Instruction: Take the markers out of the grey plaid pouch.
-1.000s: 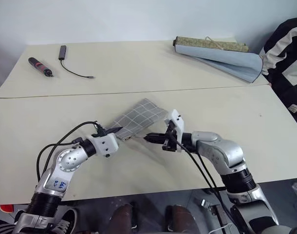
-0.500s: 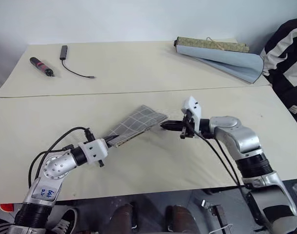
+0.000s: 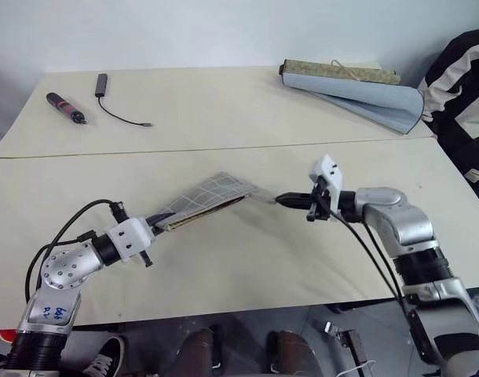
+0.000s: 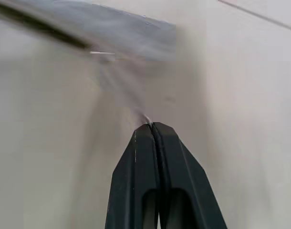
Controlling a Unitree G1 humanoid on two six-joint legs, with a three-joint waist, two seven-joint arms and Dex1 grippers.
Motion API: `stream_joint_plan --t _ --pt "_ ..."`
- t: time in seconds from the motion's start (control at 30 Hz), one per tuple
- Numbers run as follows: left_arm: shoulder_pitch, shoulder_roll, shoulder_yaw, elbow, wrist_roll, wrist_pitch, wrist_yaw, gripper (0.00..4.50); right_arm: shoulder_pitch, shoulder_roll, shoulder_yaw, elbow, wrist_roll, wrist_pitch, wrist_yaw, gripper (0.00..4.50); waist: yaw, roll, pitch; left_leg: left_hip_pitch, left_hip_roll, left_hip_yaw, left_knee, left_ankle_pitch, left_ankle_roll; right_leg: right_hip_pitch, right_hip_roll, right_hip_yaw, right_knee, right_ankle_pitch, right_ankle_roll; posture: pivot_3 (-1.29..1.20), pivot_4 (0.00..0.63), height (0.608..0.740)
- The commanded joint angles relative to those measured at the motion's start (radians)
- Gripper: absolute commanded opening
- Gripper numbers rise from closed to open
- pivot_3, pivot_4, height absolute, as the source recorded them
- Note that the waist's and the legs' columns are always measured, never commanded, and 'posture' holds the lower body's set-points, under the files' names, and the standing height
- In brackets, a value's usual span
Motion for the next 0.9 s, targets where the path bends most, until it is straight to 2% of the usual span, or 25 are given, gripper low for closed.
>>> stream_joint_plan --t 0.03,0.27,0.57,0.67,0.73,0.83,0.9 --pt "-0.012 -0.014 -0.004 -0.041 -0.006 0.005 0.008 0.00 0.017 0.038 0.006 -0.115 0.038 0.048 -0.022 0.03 0.000 0.000 0.000 0.000 0.000 0.000 0.000 0.000 0.000 0.000 0.000 0.000 0.000 0.000 0.000 0.00 0.150 0.740" --pt "0.013 0.008 0.021 -0.026 -0.035 0.007 -0.028 0.00 -0.027 -0.027 -0.022 0.038 -0.075 -0.064 -0.047 0.03 0.004 0.000 0.000 0.000 -0.001 0.001 0.001 -0.003 -0.004 0.000 0.001 0.000 0.000 0.000 0.000 0.00 0.150 0.740" --pt "0.045 0.030 0.044 -0.022 -0.098 0.006 -0.114 0.00 -0.096 -0.131 -0.040 0.286 -0.199 -0.256 -0.019 0.03 0.000 0.000 0.000 0.000 0.000 0.002 0.001 -0.001 0.000 0.000 0.002 0.000 0.000 0.000 0.000 0.00 0.150 0.740" --pt "0.040 0.026 0.044 -0.019 -0.104 0.009 -0.125 0.00 -0.097 -0.132 -0.032 0.313 -0.226 -0.295 -0.016 0.03 -0.001 0.000 0.000 0.000 0.000 0.003 0.001 0.000 0.001 0.000 0.002 0.000 0.000 0.000 0.000 0.00 0.150 0.740" --pt "0.030 0.016 0.040 -0.034 -0.120 0.040 -0.124 0.00 -0.082 -0.119 -0.033 0.273 -0.196 -0.248 0.010 0.03 -0.001 0.000 0.000 0.000 0.000 0.003 0.001 0.000 0.001 0.000 0.001 0.000 0.000 0.000 0.000 0.00 0.150 0.740" --pt "0.016 0.004 0.043 -0.043 -0.146 0.082 -0.120 0.00 -0.079 -0.093 -0.060 0.224 -0.142 -0.198 0.025 0.63 -0.001 0.000 0.000 0.000 0.000 0.002 0.001 0.000 0.001 0.000 0.001 0.000 0.000 0.000 0.000 0.00 0.150 0.740" --pt "0.012 0.000 0.042 -0.055 -0.164 0.116 -0.122 0.00 -0.099 -0.071 -0.107 0.203 -0.092 -0.165 0.007 1.25 -0.001 0.000 0.000 0.000 0.000 0.002 0.001 0.000 0.001 0.000 0.001 0.000 0.000 0.000 0.000 0.00 0.150 0.740"
